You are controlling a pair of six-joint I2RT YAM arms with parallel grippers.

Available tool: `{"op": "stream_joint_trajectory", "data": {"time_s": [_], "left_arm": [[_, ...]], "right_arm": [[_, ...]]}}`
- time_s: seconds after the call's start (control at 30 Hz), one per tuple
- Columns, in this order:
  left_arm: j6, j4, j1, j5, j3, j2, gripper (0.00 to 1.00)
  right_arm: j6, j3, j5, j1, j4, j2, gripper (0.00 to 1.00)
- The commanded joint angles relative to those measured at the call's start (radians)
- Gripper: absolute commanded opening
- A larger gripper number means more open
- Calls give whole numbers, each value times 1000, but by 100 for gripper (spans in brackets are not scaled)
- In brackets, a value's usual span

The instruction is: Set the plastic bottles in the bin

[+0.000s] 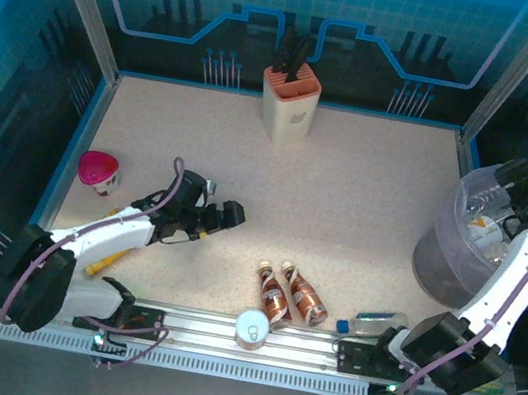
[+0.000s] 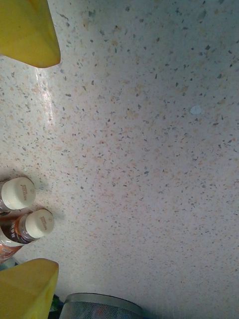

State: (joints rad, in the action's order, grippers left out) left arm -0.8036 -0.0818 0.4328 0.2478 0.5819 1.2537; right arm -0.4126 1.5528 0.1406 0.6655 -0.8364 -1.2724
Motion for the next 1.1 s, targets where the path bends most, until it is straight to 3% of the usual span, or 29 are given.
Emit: {"op": "stream_joint_trajectory", "data": {"time_s": [0.0,0.2,0.4,0.53,0.7,1.0,1.07], "left_arm": [[17,18,-9,23,13,13,99],[21,18,-8,21,10,12,99],[18,19,-8,31,13,23,99],[55,-34,-8,33,44,24,99],[106,-88,-7,26,79,6,99],[136,-75,-9,62,132,44,99],[145,-72,-9,73,150,66,99]], "right_arm": [[67,57,-44,-28,-122,-2,99],[87,145,-163,-155,-280,36,100],[33,122,-378,-498,-451,125,100],[-134,12,-503,-717,-568,166,100],[-439,-243,-511,-941,-677,201,100],[-816,-709,-437,-968,-647,300,100],[-862,-715,-456,-966,-650,305,100]]}}
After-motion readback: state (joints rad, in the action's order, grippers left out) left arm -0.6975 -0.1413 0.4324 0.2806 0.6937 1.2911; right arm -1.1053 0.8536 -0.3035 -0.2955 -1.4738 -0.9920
